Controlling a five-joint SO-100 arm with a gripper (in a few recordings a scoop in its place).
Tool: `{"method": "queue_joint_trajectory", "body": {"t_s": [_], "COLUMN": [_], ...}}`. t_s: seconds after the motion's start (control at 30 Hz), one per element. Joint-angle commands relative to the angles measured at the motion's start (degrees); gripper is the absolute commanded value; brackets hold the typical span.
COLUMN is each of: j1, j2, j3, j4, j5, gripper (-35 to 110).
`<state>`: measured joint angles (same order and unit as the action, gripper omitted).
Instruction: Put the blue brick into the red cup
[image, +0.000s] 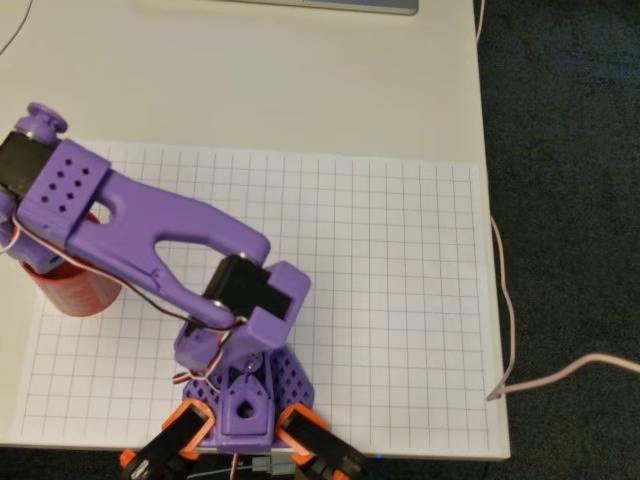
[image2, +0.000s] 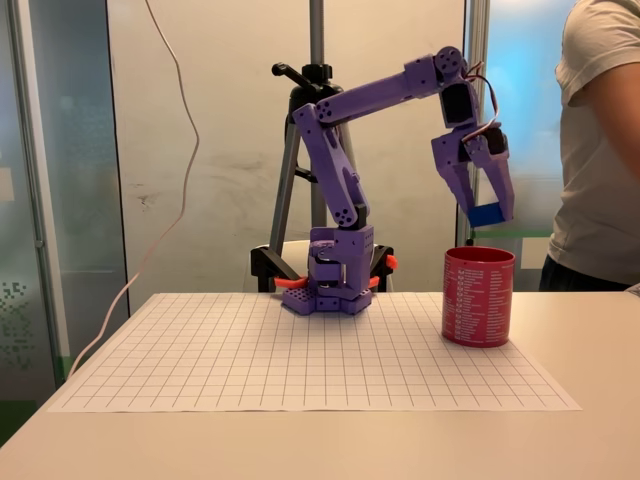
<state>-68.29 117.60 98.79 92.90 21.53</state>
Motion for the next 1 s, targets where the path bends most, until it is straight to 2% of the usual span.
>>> {"method": "queue_joint_trajectory", "body": {"t_s": [0.0,0.03,0.07,0.1,0.13,0.17,0.2,0.73,0.77,0.8,0.97], "j1": [1.5,2.4,3.1,4.0,4.8,5.5,6.2,7.6,7.6,7.7,8.2], "j2": [4.6,5.3,6.0,6.9,8.1,9.2,10.4,11.5,11.4,11.1,10.6], "j3": [-2.5,-1.8,-1.4,-0.7,-0.1,0.7,1.2,1.5,1.6,1.5,2.3], "j4": [0.0,-1.1,-1.5,-1.5,-2.1,-2.5,-2.9,-3.0,-3.1,-4.2,-4.5], "j5": [-1.5,-3.1,-3.8,-2.9,-2.5,-2.1,-2.2,-3.0,-3.1,-4.0,-2.8], "gripper": [0,0,10,28,41,51,54,54,49,2,0]}}
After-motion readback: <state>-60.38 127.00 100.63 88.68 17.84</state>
